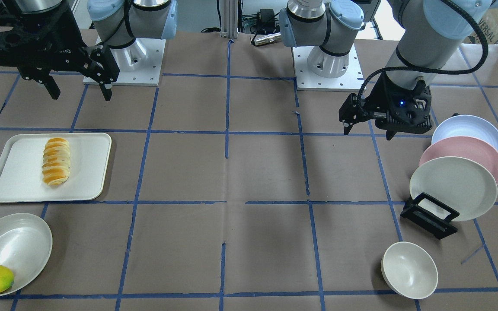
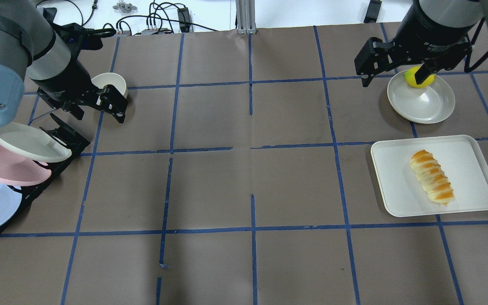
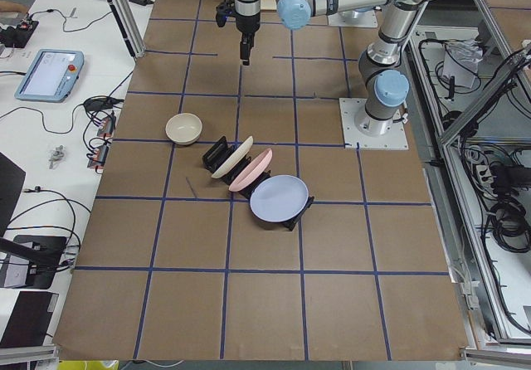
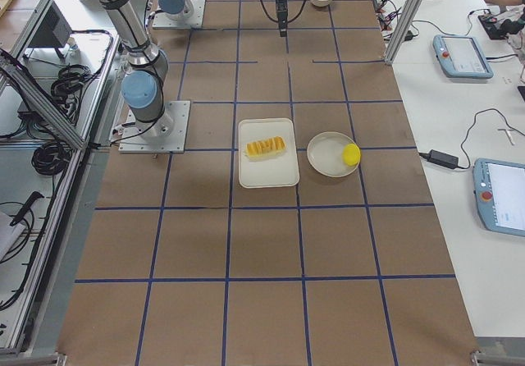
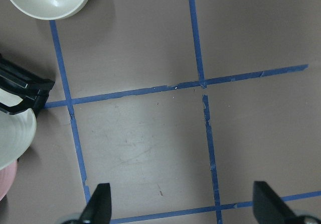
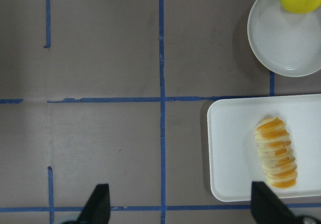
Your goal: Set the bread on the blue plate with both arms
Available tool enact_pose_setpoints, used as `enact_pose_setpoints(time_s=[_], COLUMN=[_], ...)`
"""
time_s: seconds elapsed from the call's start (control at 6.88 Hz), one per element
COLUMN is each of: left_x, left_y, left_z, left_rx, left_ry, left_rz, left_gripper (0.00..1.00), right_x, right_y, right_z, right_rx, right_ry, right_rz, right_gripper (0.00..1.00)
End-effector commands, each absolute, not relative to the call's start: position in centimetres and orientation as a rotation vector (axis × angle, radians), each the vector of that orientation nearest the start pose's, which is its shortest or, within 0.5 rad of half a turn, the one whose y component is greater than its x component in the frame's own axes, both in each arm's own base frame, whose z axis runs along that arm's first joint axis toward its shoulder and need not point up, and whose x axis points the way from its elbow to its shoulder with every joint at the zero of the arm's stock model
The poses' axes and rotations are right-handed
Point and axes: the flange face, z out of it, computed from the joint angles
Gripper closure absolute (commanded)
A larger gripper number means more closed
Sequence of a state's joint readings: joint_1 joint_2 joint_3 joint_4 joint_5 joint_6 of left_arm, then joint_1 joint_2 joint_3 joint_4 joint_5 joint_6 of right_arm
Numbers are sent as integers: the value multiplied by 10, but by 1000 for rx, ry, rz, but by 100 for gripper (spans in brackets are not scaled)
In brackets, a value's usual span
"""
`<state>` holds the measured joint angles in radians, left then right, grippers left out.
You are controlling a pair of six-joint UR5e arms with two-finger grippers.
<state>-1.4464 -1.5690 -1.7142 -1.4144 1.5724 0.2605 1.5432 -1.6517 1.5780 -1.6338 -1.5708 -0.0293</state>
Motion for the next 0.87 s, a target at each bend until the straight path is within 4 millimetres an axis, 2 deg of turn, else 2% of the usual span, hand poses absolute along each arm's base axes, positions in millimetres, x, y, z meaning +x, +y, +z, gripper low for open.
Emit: enact_pose_setpoints(time_s=[0.0,0.58,0.73], left_x=[-74,-73,-72], left_y=[-501,-496,-495], left_z=[434,434,434], left_rx=[214,228,224], left_ry=[3155,3157,3158], left_rz=[-31,-32,-33], left_gripper=[0,0,0], right_x=[120,120,118], right_y=[-473,-478,-477], right_z=[533,529,523], right_rx=[0,-19,-15], right_ry=[3138,3123,3135], right_rz=[-222,-231,-210], right_gripper=[0,0,0])
